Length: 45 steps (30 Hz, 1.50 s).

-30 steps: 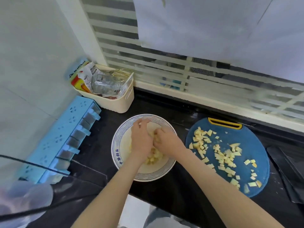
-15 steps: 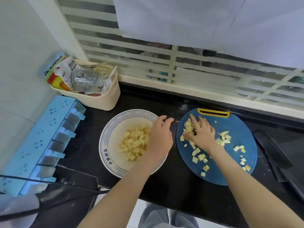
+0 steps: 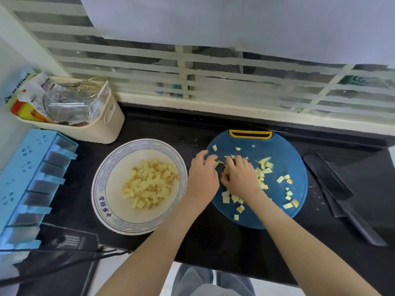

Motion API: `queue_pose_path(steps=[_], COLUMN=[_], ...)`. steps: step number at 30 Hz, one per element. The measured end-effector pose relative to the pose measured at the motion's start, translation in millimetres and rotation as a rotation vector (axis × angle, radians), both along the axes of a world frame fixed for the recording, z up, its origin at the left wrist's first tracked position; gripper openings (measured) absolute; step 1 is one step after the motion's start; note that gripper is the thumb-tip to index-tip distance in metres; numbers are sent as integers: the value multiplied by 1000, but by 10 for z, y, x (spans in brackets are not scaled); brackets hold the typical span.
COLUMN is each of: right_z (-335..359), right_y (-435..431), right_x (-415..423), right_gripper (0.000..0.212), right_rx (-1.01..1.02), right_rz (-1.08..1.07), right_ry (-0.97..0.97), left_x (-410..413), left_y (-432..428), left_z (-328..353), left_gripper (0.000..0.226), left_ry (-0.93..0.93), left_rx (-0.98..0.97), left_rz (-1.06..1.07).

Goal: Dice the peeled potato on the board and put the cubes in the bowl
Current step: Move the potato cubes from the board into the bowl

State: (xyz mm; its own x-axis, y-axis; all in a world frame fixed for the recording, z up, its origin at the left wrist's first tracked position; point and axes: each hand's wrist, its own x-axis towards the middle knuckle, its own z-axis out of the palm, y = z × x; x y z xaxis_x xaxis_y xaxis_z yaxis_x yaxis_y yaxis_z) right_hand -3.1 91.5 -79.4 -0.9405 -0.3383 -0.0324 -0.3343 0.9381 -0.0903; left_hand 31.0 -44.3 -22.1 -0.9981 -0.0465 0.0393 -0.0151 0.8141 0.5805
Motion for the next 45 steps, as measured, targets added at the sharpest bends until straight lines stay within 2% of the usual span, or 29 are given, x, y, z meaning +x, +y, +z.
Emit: queue_pose_path(steps=[3,8,10,13,15,17,20,22,25,27,29,33,35,37,39,42,45], right_z=[81,74,153,385,586,743,886,862,754,730,758,797,739,622,498,353,214], right_y=[-27,-43,-11,-16,-193,-469,-1010,-1275,-1626,-1745,-1749,-1449,-1110,-658,-71,738,1072], right_x=[-62,-170,-198,-219,-196,-152,-37,7,86,159,217,201,172,165,184,293,494], right_gripper=[37,47,41,25,22,18,10,12,22,35,45,48,55,63,70,83,98], right_rx=[22,105,77,-262,-494,-562,-560,-559,-355,-223,-206,-369,-456,-427,-360,-393,-407], right_rz=[-91,-156,-164,-286,-302,-236,-84,23,222,260,272,236,99,-105,-381,-695,-588], right_ry=[-55,-150,-204,-307,-302,-285,-270,-301,-345,-350,-363,-299,-224,-174,-165,-286,-396], left_x=[-2,-12,-18,-31,-8,18,89,118,222,287,328,323,276,231,232,333,447], left_y=[44,-21,-76,-172,-288,-422,-704,-848,-1138,-1302,-1384,-1244,-1044,-804,-494,-121,128], left_z=[-3,37,98,196,252,309,415,462,489,452,401,358,344,304,238,37,-217], left_gripper=[33,32,31,30,30,33,39,40,41,45,46,44,42,41,52,85,97], left_ry=[-24,-27,-8,37,56,48,26,5,-56,-98,-112,-75,1,75,-4,-249,-301], left_rx=[-4,13,24,42,60,89,101,92,96,80,80,100,89,85,59,-190,-299], left_rz=[31,103,116,146,185,233,320,364,437,444,429,304,210,102,-124,-539,-622])
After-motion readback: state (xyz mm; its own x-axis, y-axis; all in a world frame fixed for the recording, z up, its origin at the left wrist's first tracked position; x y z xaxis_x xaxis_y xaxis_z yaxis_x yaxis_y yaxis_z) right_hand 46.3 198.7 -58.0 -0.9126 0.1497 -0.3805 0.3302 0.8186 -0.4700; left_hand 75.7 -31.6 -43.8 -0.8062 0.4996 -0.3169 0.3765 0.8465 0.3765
